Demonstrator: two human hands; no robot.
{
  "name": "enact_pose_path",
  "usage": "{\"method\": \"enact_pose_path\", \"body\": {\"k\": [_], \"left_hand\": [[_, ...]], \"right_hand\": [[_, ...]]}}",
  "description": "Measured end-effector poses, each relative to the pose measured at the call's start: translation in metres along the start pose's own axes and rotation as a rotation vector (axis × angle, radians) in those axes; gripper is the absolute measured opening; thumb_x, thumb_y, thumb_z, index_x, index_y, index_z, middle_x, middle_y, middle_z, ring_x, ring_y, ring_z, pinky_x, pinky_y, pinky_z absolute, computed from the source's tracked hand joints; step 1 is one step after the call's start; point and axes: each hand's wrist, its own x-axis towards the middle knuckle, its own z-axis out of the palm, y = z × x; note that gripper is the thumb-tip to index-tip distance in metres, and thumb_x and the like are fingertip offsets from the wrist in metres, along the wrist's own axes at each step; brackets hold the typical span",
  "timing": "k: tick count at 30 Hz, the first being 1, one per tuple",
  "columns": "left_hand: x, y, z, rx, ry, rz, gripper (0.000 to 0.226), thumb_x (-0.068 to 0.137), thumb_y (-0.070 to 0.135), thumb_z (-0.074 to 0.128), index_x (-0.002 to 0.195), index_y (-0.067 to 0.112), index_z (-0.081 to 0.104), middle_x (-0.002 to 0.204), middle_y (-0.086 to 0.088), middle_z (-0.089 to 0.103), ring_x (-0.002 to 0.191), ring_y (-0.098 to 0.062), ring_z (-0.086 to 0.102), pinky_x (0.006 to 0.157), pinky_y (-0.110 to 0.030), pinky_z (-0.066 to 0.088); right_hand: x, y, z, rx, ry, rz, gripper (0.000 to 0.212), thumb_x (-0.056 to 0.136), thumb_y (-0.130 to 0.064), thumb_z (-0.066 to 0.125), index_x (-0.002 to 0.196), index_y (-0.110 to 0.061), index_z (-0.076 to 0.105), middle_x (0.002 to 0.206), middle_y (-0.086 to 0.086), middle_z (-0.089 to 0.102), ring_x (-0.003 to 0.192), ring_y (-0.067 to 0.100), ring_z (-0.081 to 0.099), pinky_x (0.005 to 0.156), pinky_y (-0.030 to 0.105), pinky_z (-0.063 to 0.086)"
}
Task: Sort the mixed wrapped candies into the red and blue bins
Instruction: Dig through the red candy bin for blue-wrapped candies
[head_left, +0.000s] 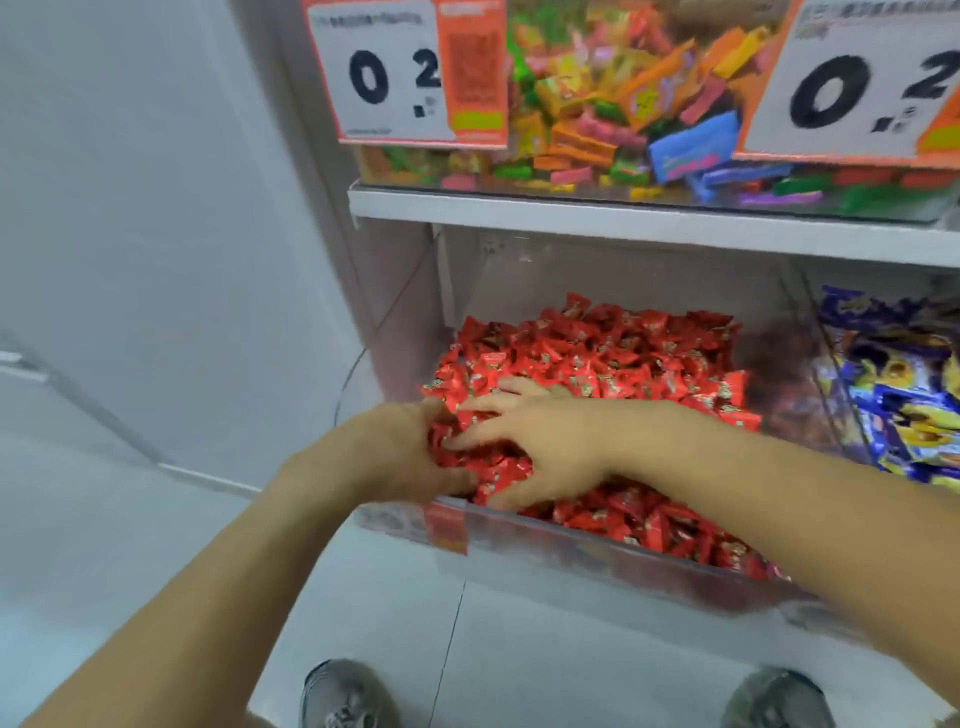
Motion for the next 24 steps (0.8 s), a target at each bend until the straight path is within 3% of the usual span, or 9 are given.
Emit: {"method": "enact_pose_path", "body": {"k": [2,5,7,12,15,17,19,21,24], "left_hand": [[0.008,-0.004,-0.001,0.034,-0.028,0.023,0.070,0.076,0.059,0.072,0.135,0.033,0.045,0.123,0.006,0.062,0.113,-0.018,0.058,0.092,-0.028,0.046],[0.025,-0.003,0.004,0.049,0.031,0.088,0.079,0.075,0.044,0.078,0.143,0.030,0.041,0.122,-0.001,0.064,0.113,-0.022,0.058,0.090,-0.027,0.045],[0.041,-0.003,0.003,0.002,0.079,0.104,0.073,0.076,0.036,0.078,0.142,0.028,0.046,0.119,-0.003,0.065,0.112,-0.024,0.059,0.090,-0.027,0.046],[0.072,-0.003,-0.007,-0.341,0.207,0.147,0.064,0.090,0.025,0.065,0.148,0.031,0.038,0.129,-0.001,0.063,0.113,-0.021,0.061,0.094,-0.025,0.046],[0.073,-0.006,-0.015,-0.463,0.252,0.206,0.062,0.091,0.025,0.062,0.147,0.035,0.036,0.126,0.003,0.065,0.110,-0.019,0.062,0.099,-0.032,0.048],[0.066,-0.005,-0.020,-0.314,0.287,0.250,0.061,0.090,0.027,0.065,0.145,0.034,0.040,0.129,0.004,0.060,0.115,-0.017,0.059,0.100,-0.027,0.044],[0.055,-0.002,-0.023,-0.131,0.305,0.273,0.052,0.090,0.025,0.065,0.139,0.032,0.050,0.128,0.003,0.057,0.116,-0.017,0.056,0.095,-0.025,0.042],[0.046,0.001,-0.026,-0.030,0.279,0.238,0.035,0.089,0.021,0.064,0.124,0.028,0.063,0.117,0.003,0.064,0.108,-0.018,0.061,0.088,-0.028,0.047],[0.039,0.003,-0.030,0.079,0.138,0.171,0.011,0.084,0.025,0.070,0.094,0.022,0.073,0.090,0.003,0.071,0.086,-0.017,0.066,0.071,-0.025,0.050]], "right_hand": [[0.012,0.012,-0.002,-0.110,-0.055,-0.011,0.063,0.088,-0.063,0.059,0.146,-0.053,0.036,0.164,-0.012,0.013,0.151,0.028,0.007,0.116,0.057,0.019],[0.017,0.036,-0.012,-0.229,-0.004,0.011,0.042,0.099,-0.055,0.045,0.141,-0.050,0.044,0.160,-0.017,0.022,0.145,0.024,0.020,0.114,0.049,0.028],[0.018,0.051,-0.021,-0.233,0.039,0.070,0.036,0.103,-0.047,0.041,0.138,-0.047,0.049,0.158,-0.017,0.027,0.140,0.022,0.028,0.113,0.046,0.032],[0.004,0.065,-0.032,-0.197,0.109,0.299,0.043,0.100,-0.052,0.042,0.142,-0.048,0.044,0.155,-0.008,0.032,0.144,0.026,0.027,0.117,0.048,0.029],[-0.011,0.048,-0.037,-0.179,0.276,0.274,0.048,0.090,-0.061,0.050,0.135,-0.044,0.051,0.142,-0.003,0.044,0.135,0.025,0.038,0.109,0.047,0.040],[-0.011,0.032,-0.035,-0.066,0.387,0.074,0.039,0.085,-0.057,0.061,0.118,-0.035,0.064,0.121,-0.004,0.055,0.117,0.020,0.049,0.099,0.042,0.045],[0.001,0.018,-0.024,0.055,0.281,-0.104,0.031,0.085,-0.045,0.071,0.110,-0.029,0.070,0.110,-0.003,0.060,0.107,0.017,0.052,0.097,0.038,0.044],[0.017,0.012,-0.012,0.080,0.129,-0.169,0.039,0.085,-0.039,0.074,0.122,-0.027,0.069,0.115,-0.001,0.061,0.111,0.018,0.051,0.100,0.037,0.042],[0.027,0.025,-0.007,-0.005,0.074,-0.119,0.052,0.085,-0.047,0.073,0.133,-0.031,0.061,0.125,-0.004,0.057,0.116,0.017,0.046,0.100,0.039,0.043]]}}
